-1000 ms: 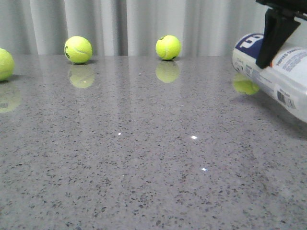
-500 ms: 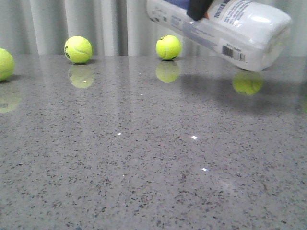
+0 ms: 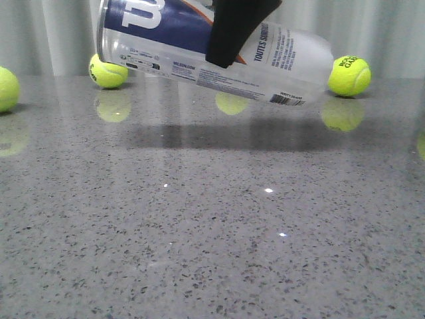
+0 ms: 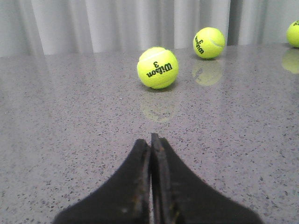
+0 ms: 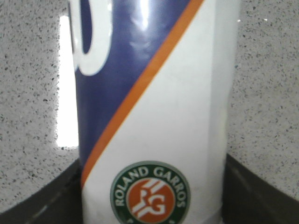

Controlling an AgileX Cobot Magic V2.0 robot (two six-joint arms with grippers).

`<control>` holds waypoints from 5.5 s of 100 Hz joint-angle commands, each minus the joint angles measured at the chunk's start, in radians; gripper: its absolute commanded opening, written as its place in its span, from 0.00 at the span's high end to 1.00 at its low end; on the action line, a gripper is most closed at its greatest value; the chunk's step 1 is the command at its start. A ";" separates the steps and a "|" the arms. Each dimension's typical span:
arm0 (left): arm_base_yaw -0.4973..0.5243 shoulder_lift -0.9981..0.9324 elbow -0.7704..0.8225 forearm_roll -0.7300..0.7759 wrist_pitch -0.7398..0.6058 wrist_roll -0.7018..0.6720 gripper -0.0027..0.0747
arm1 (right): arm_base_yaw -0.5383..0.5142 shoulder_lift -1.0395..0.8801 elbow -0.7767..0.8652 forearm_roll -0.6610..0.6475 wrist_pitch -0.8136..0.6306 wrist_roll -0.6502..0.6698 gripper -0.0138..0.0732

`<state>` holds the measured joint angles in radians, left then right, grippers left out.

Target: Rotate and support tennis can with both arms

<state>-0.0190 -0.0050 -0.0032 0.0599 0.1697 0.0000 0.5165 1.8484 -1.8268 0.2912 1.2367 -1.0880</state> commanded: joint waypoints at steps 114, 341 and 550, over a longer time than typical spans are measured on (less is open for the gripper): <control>-0.008 -0.038 0.049 -0.001 -0.077 0.000 0.99 | -0.001 0.061 -0.032 0.040 0.098 -0.017 0.07; -0.008 -0.038 0.047 -0.001 -0.093 0.000 0.99 | -0.052 -1.104 0.928 -0.420 -0.579 1.336 0.92; -0.008 0.728 -0.783 -0.023 0.716 0.000 0.34 | -0.052 -1.758 1.387 -0.457 -0.725 1.335 0.92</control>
<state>-0.0190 0.7116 -0.7492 0.0532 0.9241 0.0000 0.4709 0.0792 -0.4187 -0.1488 0.5914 0.2491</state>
